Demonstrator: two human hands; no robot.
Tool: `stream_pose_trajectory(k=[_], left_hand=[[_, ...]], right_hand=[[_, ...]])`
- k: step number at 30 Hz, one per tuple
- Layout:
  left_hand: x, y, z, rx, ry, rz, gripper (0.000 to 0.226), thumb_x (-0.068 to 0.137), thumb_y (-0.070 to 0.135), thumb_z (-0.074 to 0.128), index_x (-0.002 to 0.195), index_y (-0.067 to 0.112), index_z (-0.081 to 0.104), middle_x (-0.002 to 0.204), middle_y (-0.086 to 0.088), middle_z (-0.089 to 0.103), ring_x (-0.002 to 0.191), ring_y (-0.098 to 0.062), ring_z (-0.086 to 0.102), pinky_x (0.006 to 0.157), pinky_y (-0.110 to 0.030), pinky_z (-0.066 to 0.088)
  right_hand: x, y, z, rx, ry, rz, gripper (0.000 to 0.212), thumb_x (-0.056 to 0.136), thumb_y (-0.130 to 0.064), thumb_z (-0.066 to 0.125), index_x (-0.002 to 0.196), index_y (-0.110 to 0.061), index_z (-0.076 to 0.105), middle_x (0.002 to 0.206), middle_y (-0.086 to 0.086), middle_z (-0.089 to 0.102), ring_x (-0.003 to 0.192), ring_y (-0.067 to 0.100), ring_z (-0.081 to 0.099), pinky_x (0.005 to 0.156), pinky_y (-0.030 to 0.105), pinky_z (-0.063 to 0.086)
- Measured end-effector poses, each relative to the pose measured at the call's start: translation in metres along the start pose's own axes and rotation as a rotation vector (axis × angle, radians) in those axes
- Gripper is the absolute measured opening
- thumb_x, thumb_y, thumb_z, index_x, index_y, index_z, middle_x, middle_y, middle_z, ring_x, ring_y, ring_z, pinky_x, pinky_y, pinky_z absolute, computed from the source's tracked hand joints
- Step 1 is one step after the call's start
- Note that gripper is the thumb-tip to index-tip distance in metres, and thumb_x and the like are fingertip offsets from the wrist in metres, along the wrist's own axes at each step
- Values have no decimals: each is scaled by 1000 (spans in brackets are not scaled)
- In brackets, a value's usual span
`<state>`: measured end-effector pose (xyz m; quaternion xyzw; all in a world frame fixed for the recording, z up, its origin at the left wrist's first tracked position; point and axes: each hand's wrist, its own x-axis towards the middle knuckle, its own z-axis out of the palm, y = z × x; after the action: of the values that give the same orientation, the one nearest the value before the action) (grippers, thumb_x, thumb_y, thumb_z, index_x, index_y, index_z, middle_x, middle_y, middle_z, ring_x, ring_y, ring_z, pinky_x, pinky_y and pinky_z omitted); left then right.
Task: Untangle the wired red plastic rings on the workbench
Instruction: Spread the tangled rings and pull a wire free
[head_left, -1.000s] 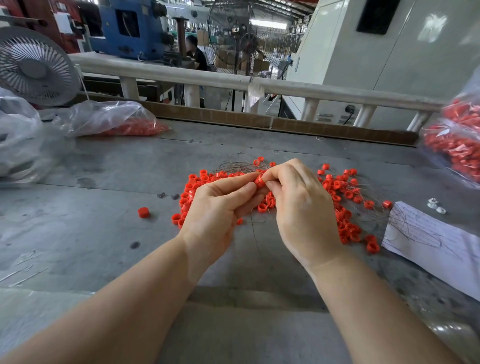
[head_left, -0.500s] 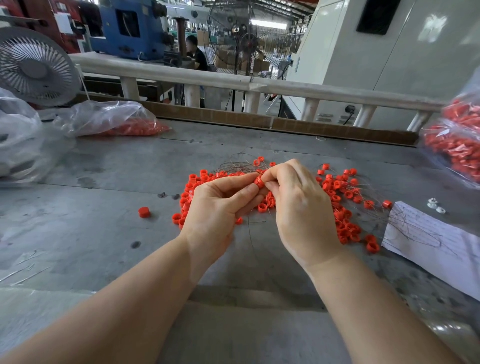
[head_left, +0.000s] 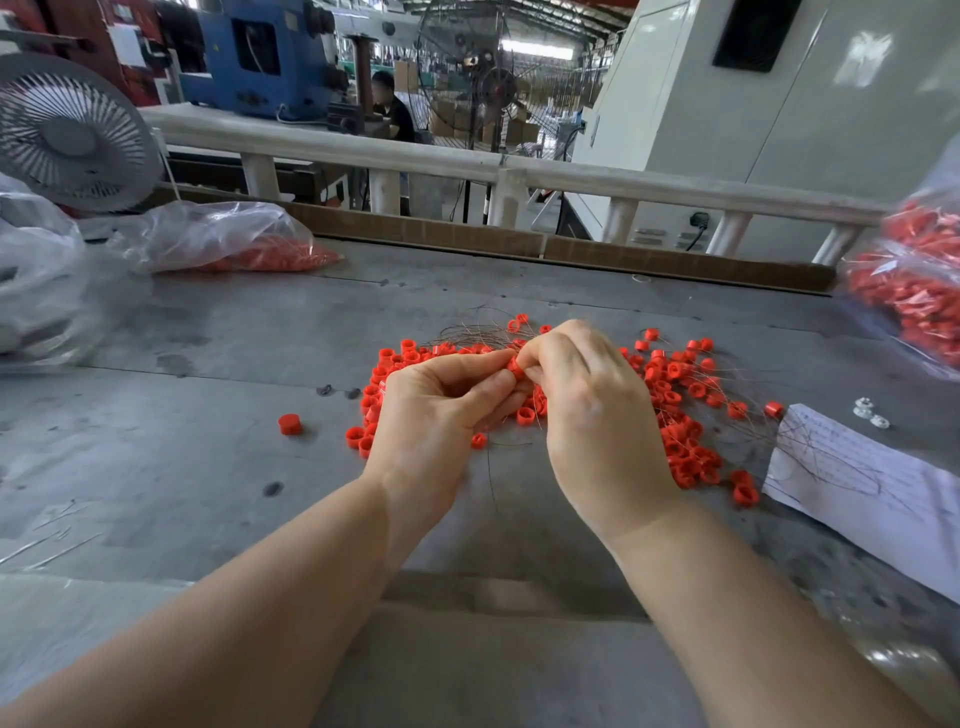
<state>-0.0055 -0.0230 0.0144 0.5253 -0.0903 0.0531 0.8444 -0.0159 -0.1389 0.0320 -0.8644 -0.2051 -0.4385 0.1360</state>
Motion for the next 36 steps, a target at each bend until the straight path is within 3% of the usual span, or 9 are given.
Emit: stream_pose_trajectory(k=[9, 15, 18, 23, 30, 34, 36], left_hand=[[-1, 1, 1, 20, 16, 10, 26, 81, -11, 59, 77, 11, 73, 73, -4, 74, 71, -12, 71, 64, -16, 53], [1, 0, 0, 29, -3, -3, 22, 82, -8, 59, 86, 9, 72, 81, -8, 74, 77, -15, 71, 66, -16, 53], [1, 0, 1, 13, -23, -30, 23, 84, -7, 57, 88, 9, 72, 83, -8, 74, 78, -14, 71, 66, -16, 53], [1, 3, 1, -21, -62, -60, 36, 85, -9, 53, 74, 15, 77, 78, -7, 74, 74, -13, 71, 64, -15, 53], [1, 3, -1, 24, -76, -44, 17, 67, 12, 65, 77, 18, 78, 81, -7, 74, 75, -15, 71, 64, -18, 55], [2, 4, -1, 40, -59, -54, 17, 66, 15, 66, 78, 14, 77, 79, -10, 74, 71, -18, 71, 64, -22, 57], [0, 6, -1, 70, -58, -61, 16, 69, 14, 67, 82, 10, 75, 78, -11, 73, 67, -18, 70, 57, -21, 55]], right_hand=[[0, -2, -1, -42, -22, -29, 10, 76, 11, 59, 76, 3, 63, 74, 16, 61, 69, 31, 61, 63, 32, 51], [-1, 3, 3, 120, -37, 79, 8, 79, 9, 64, 81, 1, 64, 79, 13, 62, 74, 29, 61, 69, 27, 42], [-3, 6, 4, 182, -33, 128, 7, 85, -1, 58, 84, -1, 64, 82, 11, 62, 78, 29, 61, 70, 30, 43], [-3, 11, 5, 252, -36, 165, 10, 87, -7, 55, 84, -2, 63, 83, 8, 62, 79, 25, 60, 70, 29, 42], [-1, 15, 5, 432, -60, 207, 7, 87, 1, 57, 85, -3, 63, 84, 2, 59, 81, 19, 58, 74, 27, 45], [-1, 13, 2, 466, -86, 194, 8, 82, 3, 61, 86, -4, 62, 85, 4, 61, 79, 21, 60, 73, 37, 51], [-1, 12, 0, 445, -95, 176, 9, 78, 0, 65, 85, -4, 62, 83, 2, 60, 76, 19, 59, 71, 37, 52]])
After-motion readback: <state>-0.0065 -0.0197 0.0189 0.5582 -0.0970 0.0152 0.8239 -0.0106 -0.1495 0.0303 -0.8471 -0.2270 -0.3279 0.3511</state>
